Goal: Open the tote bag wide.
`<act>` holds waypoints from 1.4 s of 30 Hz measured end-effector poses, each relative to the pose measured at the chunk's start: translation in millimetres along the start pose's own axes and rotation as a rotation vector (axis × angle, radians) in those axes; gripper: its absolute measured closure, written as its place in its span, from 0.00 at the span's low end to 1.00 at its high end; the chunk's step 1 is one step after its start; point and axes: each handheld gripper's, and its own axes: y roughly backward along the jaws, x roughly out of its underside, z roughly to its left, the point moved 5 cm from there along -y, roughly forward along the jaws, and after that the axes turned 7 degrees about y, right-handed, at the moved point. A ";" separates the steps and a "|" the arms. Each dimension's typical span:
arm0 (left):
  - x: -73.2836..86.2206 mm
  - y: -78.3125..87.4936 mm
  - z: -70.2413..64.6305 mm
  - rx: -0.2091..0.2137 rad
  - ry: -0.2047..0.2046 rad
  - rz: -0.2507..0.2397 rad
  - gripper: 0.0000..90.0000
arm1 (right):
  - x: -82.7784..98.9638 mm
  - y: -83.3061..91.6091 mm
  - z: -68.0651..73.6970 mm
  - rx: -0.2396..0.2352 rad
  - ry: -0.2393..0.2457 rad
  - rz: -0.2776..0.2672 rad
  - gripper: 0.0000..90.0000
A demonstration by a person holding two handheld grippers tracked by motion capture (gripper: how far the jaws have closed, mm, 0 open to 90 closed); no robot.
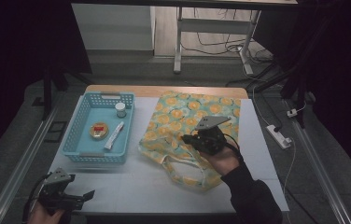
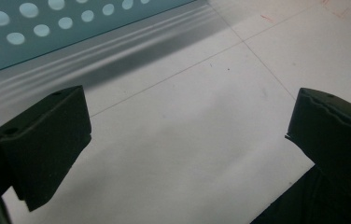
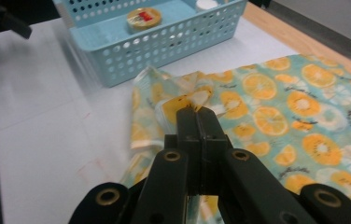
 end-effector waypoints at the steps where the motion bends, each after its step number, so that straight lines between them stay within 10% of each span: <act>1: 0.0 0.0 -0.1 0.001 -0.001 0.002 0.00 | -0.8 -0.4 -3.4 0.003 -0.001 0.003 1.00; 42: 0.0 -1.2 1.4 0.024 0.007 0.016 0.00 | -29.6 -29.3 -119.1 0.135 -0.100 0.036 1.00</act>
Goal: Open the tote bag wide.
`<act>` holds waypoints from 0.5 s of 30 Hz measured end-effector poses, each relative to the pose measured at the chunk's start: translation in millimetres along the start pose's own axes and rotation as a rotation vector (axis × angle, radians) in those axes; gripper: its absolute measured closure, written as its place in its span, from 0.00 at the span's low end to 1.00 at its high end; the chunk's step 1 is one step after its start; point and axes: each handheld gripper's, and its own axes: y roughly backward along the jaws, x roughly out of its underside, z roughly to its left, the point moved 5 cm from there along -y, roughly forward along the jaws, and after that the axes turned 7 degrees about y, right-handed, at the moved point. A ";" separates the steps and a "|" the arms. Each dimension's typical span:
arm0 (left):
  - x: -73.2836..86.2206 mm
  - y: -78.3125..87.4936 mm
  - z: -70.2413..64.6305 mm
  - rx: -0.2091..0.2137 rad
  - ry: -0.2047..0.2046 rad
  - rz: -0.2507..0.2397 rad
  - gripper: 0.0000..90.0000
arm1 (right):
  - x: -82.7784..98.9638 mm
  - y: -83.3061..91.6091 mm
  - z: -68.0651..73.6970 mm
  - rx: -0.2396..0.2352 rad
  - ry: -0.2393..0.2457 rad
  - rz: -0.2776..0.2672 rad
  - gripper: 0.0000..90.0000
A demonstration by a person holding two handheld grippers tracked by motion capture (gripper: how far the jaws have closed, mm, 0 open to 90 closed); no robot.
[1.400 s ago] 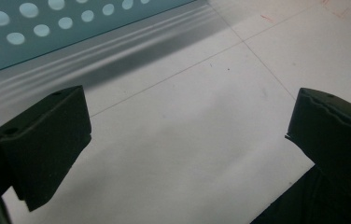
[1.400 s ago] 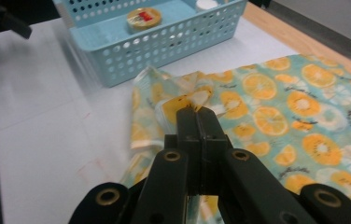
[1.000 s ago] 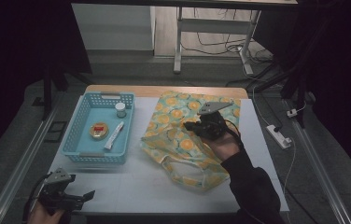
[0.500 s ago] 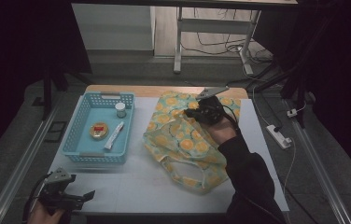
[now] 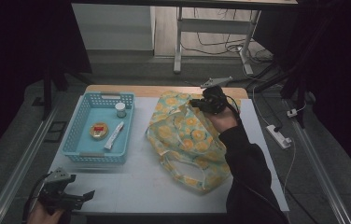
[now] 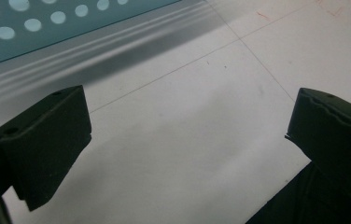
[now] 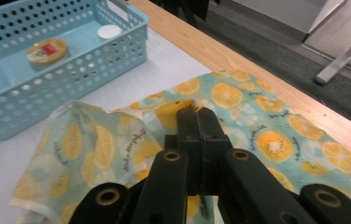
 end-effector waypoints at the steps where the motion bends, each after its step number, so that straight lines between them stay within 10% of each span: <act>1: 0.0 -0.1 -0.1 0.000 0.000 0.002 0.00 | 0.3 -1.6 -2.2 0.005 -0.003 0.005 1.00; 15: 0.2 0.0 0.0 0.006 -0.004 0.004 0.00 | 20.1 -40.6 -30.0 0.052 -0.032 0.040 1.00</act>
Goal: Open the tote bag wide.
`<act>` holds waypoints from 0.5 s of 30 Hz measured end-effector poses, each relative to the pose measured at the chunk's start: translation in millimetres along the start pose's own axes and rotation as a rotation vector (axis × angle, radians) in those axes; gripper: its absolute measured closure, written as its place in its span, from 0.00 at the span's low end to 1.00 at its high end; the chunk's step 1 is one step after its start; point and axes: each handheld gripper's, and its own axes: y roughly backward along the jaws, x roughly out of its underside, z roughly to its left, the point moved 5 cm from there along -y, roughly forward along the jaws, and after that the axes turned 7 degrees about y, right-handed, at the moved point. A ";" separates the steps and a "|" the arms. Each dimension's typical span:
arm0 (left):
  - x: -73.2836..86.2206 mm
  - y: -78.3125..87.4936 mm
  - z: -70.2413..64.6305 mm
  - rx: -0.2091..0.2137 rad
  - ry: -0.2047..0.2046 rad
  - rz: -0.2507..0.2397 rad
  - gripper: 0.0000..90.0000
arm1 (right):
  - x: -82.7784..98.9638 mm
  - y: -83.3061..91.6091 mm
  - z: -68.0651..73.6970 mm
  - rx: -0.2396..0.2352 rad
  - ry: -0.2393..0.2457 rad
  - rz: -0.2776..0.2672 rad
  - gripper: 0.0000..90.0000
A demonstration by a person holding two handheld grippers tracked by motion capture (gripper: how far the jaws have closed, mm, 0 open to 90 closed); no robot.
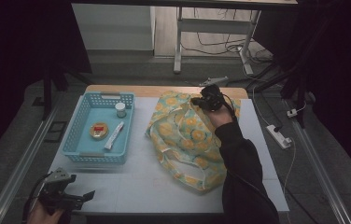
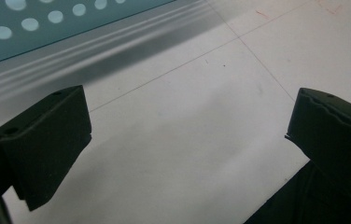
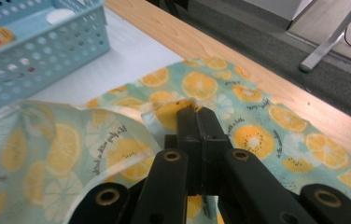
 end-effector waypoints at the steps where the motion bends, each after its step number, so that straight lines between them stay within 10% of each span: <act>1: 0.0 0.0 0.0 0.001 0.000 -0.001 0.00 | 3.0 -3.7 -0.9 0.002 -0.004 0.002 1.00; 15: 0.0 -0.1 -0.1 0.002 0.000 -0.001 0.00 | 55.4 -47.3 -5.3 0.007 -0.056 0.084 0.89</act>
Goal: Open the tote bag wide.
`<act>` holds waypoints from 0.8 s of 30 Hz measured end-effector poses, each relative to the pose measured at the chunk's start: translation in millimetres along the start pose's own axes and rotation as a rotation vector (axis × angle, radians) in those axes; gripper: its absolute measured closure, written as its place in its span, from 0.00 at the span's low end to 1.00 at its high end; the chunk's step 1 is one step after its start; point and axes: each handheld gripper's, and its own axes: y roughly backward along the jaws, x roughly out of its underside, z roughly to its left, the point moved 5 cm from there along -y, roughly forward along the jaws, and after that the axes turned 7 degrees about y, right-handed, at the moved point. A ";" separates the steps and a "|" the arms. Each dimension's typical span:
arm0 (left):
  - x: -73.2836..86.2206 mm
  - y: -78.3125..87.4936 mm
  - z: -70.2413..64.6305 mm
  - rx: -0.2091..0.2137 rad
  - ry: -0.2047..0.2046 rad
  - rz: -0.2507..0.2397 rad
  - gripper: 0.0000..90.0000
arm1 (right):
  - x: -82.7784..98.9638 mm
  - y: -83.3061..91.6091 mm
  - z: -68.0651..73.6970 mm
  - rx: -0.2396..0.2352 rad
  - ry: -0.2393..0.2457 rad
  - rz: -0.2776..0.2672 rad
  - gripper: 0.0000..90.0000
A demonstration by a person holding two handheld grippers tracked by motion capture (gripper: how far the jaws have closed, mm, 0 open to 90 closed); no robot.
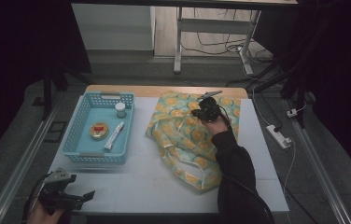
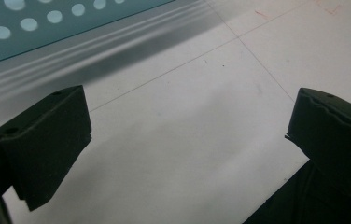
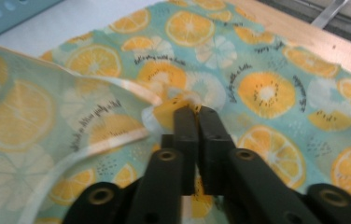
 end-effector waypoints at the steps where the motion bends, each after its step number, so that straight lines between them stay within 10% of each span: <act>1: 0.0 0.0 0.0 0.000 0.000 0.000 0.00 | 1.2 0.3 -0.9 0.008 -0.003 0.002 0.84; 11: -0.1 -0.2 -0.2 -0.002 0.000 0.003 0.00 | -1.9 33.7 11.0 -0.017 -0.042 -0.073 0.49; 24: -0.1 -0.1 0.0 -0.001 0.002 0.002 0.00 | 13.5 50.5 56.0 -0.101 -0.013 -0.037 0.05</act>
